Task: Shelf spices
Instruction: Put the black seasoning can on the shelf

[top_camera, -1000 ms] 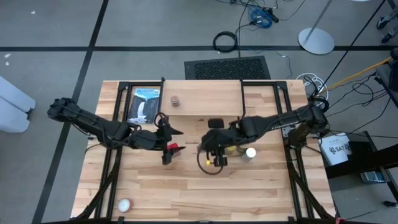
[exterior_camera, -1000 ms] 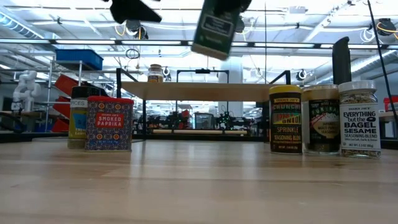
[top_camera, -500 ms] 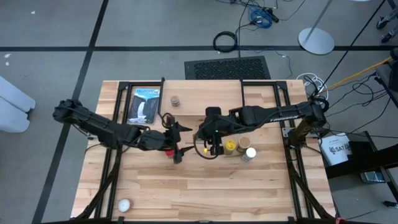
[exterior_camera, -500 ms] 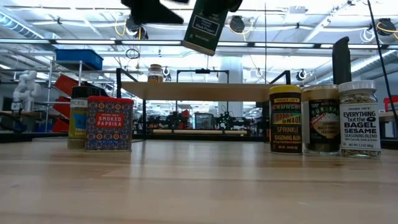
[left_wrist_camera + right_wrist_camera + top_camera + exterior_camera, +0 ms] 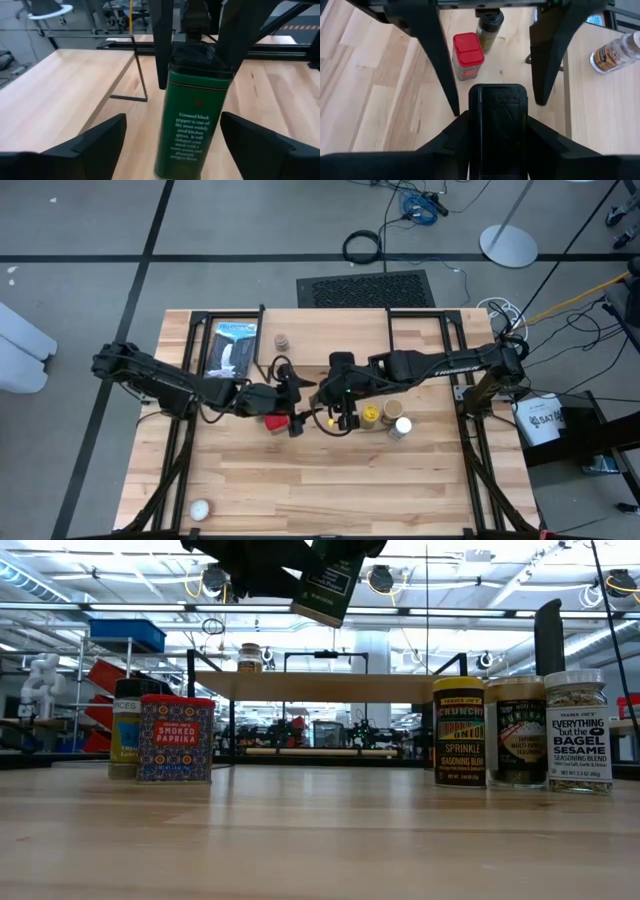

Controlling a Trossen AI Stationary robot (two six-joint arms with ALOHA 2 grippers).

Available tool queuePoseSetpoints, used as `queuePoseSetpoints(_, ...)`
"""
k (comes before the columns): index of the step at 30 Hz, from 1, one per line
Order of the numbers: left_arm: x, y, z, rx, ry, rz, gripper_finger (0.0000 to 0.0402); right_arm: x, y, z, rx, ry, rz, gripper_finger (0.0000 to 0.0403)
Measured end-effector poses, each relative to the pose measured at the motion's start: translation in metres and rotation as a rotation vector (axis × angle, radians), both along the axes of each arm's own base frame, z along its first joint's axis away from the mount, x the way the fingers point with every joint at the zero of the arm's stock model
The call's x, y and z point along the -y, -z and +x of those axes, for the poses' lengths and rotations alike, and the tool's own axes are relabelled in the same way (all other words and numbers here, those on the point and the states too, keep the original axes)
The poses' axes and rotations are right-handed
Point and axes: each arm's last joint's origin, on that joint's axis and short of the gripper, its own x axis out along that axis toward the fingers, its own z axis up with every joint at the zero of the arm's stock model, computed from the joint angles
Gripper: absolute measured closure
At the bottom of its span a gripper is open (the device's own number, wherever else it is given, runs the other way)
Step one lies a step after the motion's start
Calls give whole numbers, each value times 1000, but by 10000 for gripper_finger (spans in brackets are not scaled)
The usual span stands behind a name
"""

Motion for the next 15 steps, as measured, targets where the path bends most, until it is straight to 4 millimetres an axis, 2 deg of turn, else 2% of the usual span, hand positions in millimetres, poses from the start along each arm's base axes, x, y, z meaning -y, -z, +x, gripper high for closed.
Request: queuePoseSetpoints(15,1,-1,1,-2,40,-15,161,0,-1,1,17,-4,-2,271)
